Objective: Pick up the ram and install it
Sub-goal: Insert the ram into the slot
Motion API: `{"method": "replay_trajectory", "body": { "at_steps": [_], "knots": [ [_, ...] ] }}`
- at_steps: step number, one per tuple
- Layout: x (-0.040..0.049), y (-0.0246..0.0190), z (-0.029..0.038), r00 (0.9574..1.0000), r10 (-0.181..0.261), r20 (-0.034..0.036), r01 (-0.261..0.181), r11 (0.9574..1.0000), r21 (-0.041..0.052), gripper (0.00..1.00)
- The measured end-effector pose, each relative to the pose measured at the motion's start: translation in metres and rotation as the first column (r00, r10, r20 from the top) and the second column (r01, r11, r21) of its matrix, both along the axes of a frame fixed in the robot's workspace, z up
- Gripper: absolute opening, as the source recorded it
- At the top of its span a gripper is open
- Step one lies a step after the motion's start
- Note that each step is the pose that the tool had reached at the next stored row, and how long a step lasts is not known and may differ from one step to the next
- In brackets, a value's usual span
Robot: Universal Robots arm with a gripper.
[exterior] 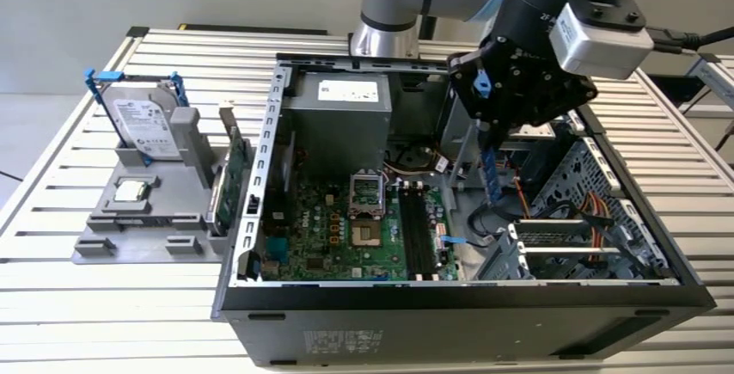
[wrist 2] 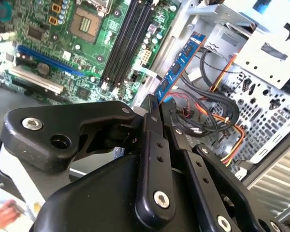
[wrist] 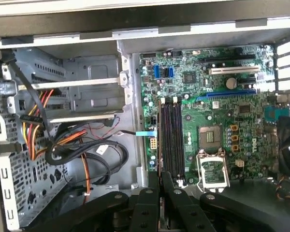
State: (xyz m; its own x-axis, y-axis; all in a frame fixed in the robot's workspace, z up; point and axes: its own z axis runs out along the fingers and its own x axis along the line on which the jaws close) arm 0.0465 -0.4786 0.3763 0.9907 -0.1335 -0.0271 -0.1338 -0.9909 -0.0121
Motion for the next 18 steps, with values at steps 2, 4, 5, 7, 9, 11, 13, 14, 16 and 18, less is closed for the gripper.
{"method": "replay_trajectory", "body": {
  "at_steps": [2,4,5,7,9,11,13,14,16,18],
  "knots": [
    [0.0,0.0,-0.0002,0.9994,-0.035,0.0,0.035,0.9994,0.0,0.0],
    [0.0,0.0,-0.0004,0.9975,-0.071,0.0,0.071,0.9975,0.0,0.0],
    [0.0,0.0,-0.0005,0.996,-0.09,0.0,0.09,0.996,-0.0001,0.0],
    [0.0,0.0,-0.0007,0.9921,-0.126,0.0,0.126,0.9921,0.0,0.0],
    [0.0,0.0,-0.0008,0.9868,-0.162,0.0,0.162,0.9868,-0.0001,0.0],
    [0.0,0.0,-0.001,0.9802,-0.198,0.0,0.198,0.9802,-0.0001,0.0],
    [0.0,0.0,-0.0012,0.9722,-0.234,0.0,0.234,0.9722,-0.0001,0.0],
    [0.0,0.0,-0.0013,0.968,-0.251,0.0,0.251,0.968,-0.0001,0.0],
    [0.0,0.0,-0.0015,0.9583,-0.286,0.0,0.286,0.9583,-0.0001,0.0],
    [0.0,0.0,-0.0017,0.947,-0.321,0.0,0.321,0.947,-0.0001,0.0]
  ]
}}
